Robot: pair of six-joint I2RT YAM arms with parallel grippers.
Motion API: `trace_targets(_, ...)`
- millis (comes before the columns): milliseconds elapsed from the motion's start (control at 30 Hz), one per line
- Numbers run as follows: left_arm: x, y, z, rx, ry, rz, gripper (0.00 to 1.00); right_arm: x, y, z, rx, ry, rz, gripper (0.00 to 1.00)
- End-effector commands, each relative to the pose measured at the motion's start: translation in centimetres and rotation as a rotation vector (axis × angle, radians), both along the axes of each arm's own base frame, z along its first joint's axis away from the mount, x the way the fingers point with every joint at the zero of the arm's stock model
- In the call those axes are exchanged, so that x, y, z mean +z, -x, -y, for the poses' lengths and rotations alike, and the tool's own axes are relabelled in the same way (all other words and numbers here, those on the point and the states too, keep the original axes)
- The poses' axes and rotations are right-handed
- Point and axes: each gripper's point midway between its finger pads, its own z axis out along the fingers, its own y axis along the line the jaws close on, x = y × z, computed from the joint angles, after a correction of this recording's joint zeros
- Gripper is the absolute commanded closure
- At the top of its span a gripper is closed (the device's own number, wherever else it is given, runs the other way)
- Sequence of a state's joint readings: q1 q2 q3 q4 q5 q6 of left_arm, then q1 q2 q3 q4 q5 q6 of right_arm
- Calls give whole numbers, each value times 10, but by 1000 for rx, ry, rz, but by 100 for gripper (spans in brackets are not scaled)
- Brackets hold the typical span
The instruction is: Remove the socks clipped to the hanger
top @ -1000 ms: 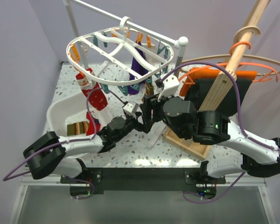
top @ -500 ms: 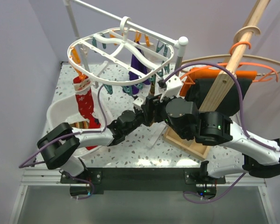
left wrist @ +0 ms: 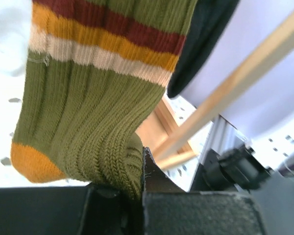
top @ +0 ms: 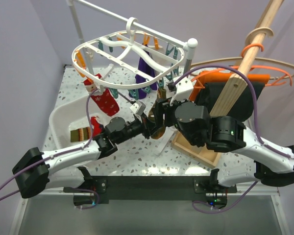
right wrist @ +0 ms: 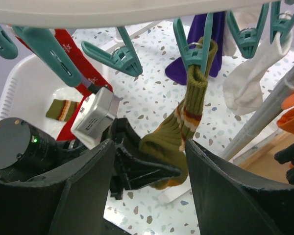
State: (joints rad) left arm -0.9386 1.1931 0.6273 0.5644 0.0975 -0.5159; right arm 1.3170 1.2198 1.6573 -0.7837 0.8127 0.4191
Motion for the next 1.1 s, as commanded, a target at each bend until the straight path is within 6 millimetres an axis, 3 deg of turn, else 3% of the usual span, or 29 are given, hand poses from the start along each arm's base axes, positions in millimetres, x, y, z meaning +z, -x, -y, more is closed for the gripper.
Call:
trace_targets(0, -2, 28, -5, -100, 6, -58, 100, 26, -9, 8, -64, 3, 53, 37)
trace_targets(400, 15, 52, -21, -153, 44, -58, 100, 48, -26, 2, -125, 16, 98, 42)
trace_targets(633, 17, 56, -24, -167, 40, -52, 100, 42, -54, 2, -187, 72, 83, 42)
trace_targets(1067, 20, 64, -24, -201, 46, -55, 100, 36, -70, -17, -144, 48, 79, 42)
